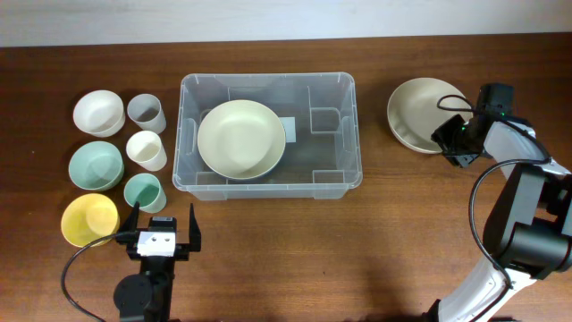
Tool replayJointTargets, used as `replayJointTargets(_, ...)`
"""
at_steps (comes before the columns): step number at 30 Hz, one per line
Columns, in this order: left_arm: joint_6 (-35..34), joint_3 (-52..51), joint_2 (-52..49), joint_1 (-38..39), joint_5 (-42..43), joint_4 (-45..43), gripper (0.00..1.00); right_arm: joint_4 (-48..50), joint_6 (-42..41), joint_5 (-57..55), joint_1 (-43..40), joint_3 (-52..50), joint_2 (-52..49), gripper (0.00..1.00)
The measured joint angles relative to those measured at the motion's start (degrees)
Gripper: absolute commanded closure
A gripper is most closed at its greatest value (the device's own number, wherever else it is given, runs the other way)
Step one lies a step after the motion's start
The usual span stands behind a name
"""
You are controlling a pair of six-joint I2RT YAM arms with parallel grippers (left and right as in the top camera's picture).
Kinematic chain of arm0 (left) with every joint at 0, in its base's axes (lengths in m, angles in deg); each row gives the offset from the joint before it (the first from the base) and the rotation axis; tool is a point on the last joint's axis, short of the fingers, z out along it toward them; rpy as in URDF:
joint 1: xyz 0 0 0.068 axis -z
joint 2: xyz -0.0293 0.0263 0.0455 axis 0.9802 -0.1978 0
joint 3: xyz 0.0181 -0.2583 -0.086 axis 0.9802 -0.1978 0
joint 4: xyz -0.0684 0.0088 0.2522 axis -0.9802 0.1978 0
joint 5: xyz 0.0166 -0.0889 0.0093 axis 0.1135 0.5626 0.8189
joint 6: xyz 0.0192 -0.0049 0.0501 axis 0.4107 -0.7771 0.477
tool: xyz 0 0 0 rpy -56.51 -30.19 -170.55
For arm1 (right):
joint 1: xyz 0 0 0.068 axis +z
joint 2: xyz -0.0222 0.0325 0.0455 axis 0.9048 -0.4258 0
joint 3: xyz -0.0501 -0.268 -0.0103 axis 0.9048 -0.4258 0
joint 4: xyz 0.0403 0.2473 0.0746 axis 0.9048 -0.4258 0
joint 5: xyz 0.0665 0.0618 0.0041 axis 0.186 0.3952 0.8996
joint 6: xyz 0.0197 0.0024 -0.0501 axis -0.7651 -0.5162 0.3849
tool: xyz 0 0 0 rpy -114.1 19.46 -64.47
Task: Pack container
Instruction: 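Grasp the remaining cream bowl's rim with the right gripper and tilt it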
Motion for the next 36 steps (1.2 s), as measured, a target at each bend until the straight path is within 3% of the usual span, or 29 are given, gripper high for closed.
replayJointTargets(1, 0.00, 0.00, 0.00, 0.00, 0.02, 0.00, 0.00, 0.04, 0.07, -0.02, 0.00, 0.00, 0.00, 0.87)
replayJointTargets(3, 0.00, 0.00, 0.00, 0.00, 0.00, 0.00, 0.00, 0.09, -0.42, -0.02, 0.00, 0.00, 0.00, 0.96)
replayJointTargets(17, 0.00, 0.00, 0.00, 0.00, 0.00, 0.00, 0.00, 0.85, -2.03, 5.53, -1.68, 3.19, 0.00, 0.96)
replayJointTargets(28, 0.00, 0.00, 0.00, 0.00, 0.02, 0.00, 0.00, 1.05, -2.19, 31.54, -8.81, 20.65, 3.41, 0.96)
replayJointTargets(32, 0.00, 0.00, 0.00, 0.00, 0.02, 0.00, 0.00, -2.45, -0.35, 40.13, -4.98, 23.10, 8.63, 0.96)
replayJointTargets(35, 0.00, 0.00, 0.00, 0.00, 0.00, 0.00, 0.00, -6.73, 2.62, 42.34, 1.14, 23.54, 11.30, 0.96)
replayJointTargets(36, 0.00, 0.00, 0.00, 0.00, 0.00, 0.00, 0.00, -9.81, 5.03, 42.60, 6.88, 23.71, 12.02, 0.96)
